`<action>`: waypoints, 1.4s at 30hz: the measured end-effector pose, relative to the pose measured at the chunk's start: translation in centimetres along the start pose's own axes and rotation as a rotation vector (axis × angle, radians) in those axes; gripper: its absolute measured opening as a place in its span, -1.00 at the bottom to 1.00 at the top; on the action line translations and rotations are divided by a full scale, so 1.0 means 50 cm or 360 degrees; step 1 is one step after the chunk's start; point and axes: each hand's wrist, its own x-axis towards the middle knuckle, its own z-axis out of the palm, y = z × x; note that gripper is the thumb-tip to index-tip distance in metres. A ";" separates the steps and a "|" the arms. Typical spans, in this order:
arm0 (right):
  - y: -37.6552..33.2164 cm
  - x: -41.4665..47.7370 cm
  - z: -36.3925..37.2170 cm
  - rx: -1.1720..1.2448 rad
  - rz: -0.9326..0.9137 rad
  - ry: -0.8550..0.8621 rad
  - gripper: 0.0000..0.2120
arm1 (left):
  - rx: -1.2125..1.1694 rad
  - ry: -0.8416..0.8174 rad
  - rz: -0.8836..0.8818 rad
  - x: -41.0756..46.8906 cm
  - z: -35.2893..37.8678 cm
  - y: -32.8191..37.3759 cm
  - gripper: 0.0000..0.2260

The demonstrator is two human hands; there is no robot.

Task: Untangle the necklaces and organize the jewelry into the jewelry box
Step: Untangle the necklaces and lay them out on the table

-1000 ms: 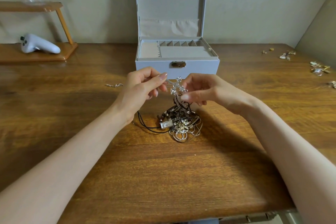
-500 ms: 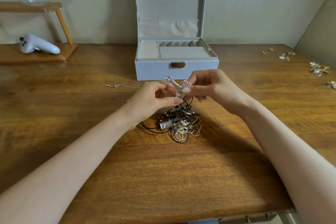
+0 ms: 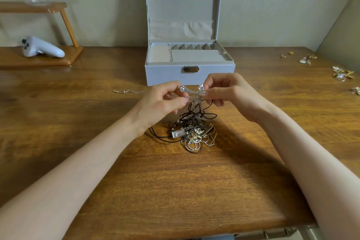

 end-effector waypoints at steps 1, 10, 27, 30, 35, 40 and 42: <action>0.000 0.000 0.001 0.0013 -0.0004 0.0012 -0.84 | 0.0003 -0.0027 -0.0010 -0.001 -0.001 0.001 -0.97; 0.002 -0.001 0.006 0.0099 -0.0049 0.0047 -0.91 | -0.0130 0.0019 -0.0029 -0.001 0.001 0.006 -0.74; 0.003 0.003 -0.005 0.0111 -0.0090 0.0146 -0.89 | -0.0092 0.0031 -0.0146 0.004 -0.001 0.000 -0.89; 0.005 0.005 -0.011 0.0125 -0.0076 0.0205 -0.88 | -0.0087 0.0021 -0.0224 0.004 -0.004 -0.001 -0.87; 0.007 0.007 -0.012 0.0147 -0.0023 0.0189 -0.90 | -0.0175 0.0157 -0.0197 0.005 -0.010 0.000 -0.88; 0.008 0.007 -0.014 0.0268 -0.0006 0.0194 -0.86 | -0.0153 0.0150 -0.0226 0.004 -0.012 -0.001 -0.92; 0.007 0.007 -0.014 0.0312 -0.0006 0.0182 -0.86 | -0.0143 0.0128 -0.0247 0.004 -0.011 -0.001 -0.92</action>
